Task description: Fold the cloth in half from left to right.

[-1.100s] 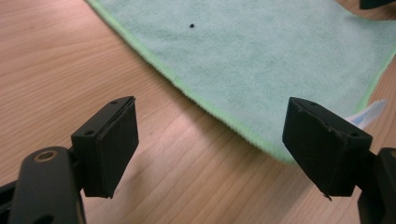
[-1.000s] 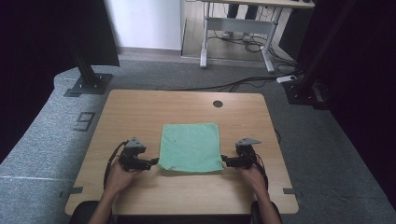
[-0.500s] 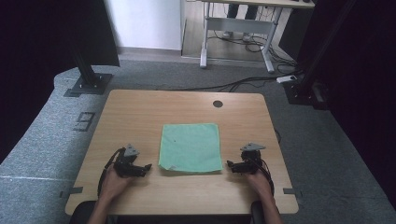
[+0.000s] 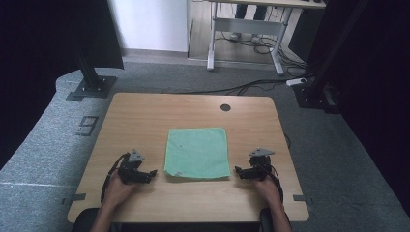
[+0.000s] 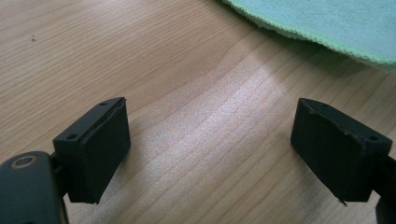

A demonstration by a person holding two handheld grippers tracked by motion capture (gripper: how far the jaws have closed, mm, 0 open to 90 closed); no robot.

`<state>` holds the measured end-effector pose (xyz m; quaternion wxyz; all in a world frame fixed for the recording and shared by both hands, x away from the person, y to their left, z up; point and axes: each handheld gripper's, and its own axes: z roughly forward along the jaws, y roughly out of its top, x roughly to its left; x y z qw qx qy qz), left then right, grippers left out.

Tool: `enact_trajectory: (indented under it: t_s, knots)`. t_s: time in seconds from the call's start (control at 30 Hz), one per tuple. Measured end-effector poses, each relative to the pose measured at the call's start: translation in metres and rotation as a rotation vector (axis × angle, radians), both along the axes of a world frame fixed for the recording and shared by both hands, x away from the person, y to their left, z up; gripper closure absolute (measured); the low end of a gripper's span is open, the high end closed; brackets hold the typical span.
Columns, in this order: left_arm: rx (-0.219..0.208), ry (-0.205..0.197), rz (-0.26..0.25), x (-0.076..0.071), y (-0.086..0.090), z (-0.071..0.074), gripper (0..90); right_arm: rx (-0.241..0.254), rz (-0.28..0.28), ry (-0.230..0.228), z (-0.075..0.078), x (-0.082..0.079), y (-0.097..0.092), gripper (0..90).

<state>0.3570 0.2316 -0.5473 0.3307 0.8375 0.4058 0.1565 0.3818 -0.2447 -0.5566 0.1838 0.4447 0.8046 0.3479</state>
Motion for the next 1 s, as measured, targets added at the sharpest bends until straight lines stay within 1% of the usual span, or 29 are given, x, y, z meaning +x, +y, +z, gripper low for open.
enact_trajectory:
  t_s: [0.1, 0.17, 0.23, 0.33, 0.37, 0.47, 0.6, 0.67, 0.83, 1.0]
  knots:
    - [-0.001, 0.006, 0.002, 0.001, -0.001, 0.000, 9.4, 0.001, 0.000, 0.001, 0.000, 0.000, 0.000, 2.7]
    - [0.008, 0.016, 0.011, 0.003, -0.004, 0.001, 8.6, 0.001, 0.001, 0.001, 0.000, 0.000, 0.000, 2.5]
    - [0.005, 0.014, 0.014, 0.007, -0.006, 0.004, 8.1, 0.003, 0.001, 0.002, 0.000, 0.000, 0.000, 2.5]
    - [-0.015, 0.007, 0.012, 0.012, -0.010, 0.010, 6.6, 0.019, -0.002, 0.009, 0.002, 0.001, 0.001, 4.0]
    - [-0.024, 0.006, 0.010, 0.014, -0.012, 0.012, 6.4, 0.024, -0.003, 0.003, 0.004, 0.002, 0.002, 4.4]
    - [-0.035, 0.000, 0.008, 0.023, -0.019, 0.017, 5.5, 0.043, 0.003, -0.011, 0.009, 0.004, 0.005, 4.5]
    - [-0.021, -0.001, -0.003, 0.036, -0.030, 0.020, 3.3, 0.057, 0.012, -0.021, 0.016, 0.010, 0.012, 7.5]
    - [-0.024, -0.006, -0.009, 0.042, -0.036, 0.021, 3.3, 0.055, 0.019, -0.020, 0.017, 0.013, 0.017, 8.6]
    - [-0.027, -0.019, -0.002, 0.054, -0.046, 0.023, 3.2, 0.056, 0.032, -0.015, 0.017, 0.019, 0.025, 10.0]
    - [-0.018, -0.033, 0.022, 0.065, -0.052, 0.021, 6.2, 0.059, 0.052, -0.014, 0.019, 0.018, 0.034, 11.0]
